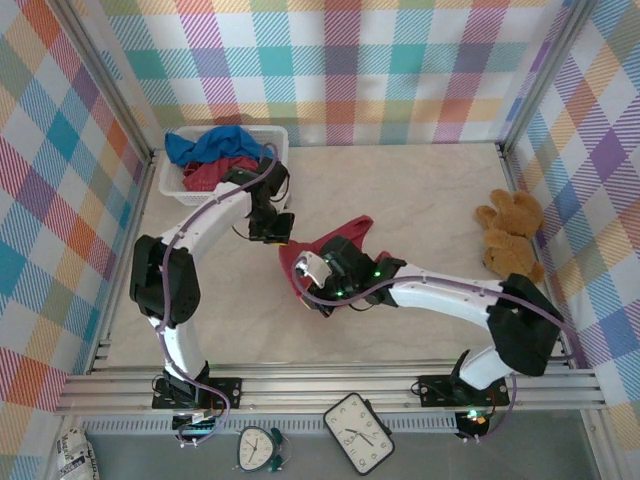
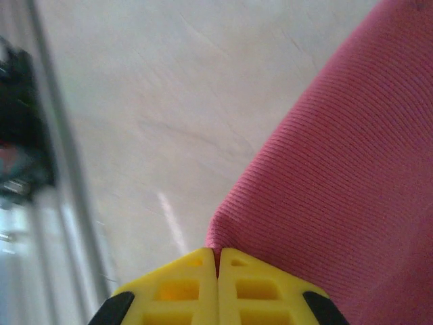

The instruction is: Fold and stack the tank tops

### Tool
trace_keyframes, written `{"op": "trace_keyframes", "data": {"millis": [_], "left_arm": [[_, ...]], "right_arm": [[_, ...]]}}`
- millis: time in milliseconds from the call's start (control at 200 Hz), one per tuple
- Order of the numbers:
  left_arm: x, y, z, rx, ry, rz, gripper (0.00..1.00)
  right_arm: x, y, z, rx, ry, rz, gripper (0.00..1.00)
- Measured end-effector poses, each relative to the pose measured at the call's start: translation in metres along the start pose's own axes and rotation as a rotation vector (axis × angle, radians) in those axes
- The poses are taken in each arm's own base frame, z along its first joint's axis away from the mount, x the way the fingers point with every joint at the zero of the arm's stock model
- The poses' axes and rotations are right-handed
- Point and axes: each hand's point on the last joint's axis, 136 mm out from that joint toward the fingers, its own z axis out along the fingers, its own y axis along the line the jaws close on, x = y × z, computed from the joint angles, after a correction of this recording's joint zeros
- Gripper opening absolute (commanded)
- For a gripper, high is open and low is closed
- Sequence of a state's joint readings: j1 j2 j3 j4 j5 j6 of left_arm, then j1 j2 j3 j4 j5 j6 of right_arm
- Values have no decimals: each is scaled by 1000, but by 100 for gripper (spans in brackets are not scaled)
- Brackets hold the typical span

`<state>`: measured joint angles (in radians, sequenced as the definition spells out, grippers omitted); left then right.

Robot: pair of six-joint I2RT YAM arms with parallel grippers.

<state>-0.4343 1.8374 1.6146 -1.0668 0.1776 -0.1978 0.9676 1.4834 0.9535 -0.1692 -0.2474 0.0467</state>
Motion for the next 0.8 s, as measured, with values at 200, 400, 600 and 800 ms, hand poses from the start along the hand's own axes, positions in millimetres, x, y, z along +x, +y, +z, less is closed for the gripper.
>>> {"op": "trace_keyframes", "data": {"millis": [200,400,600,800], "left_arm": [[-16,-29,-17,61,-51,28,1],[-45,-72,-15,125,-87,94,1],[-54,-101,15,150,-30,133,1],[-63,-129,27,201,-14,169,3]], "right_arm": [[-24,2,-30,-131,-156,178,7],[-7,-22,-41,-132,-166,371,8],[22,-38,-55,-93,-173,512,8],[44,-50,-73,-27,-201,598,8]]}}
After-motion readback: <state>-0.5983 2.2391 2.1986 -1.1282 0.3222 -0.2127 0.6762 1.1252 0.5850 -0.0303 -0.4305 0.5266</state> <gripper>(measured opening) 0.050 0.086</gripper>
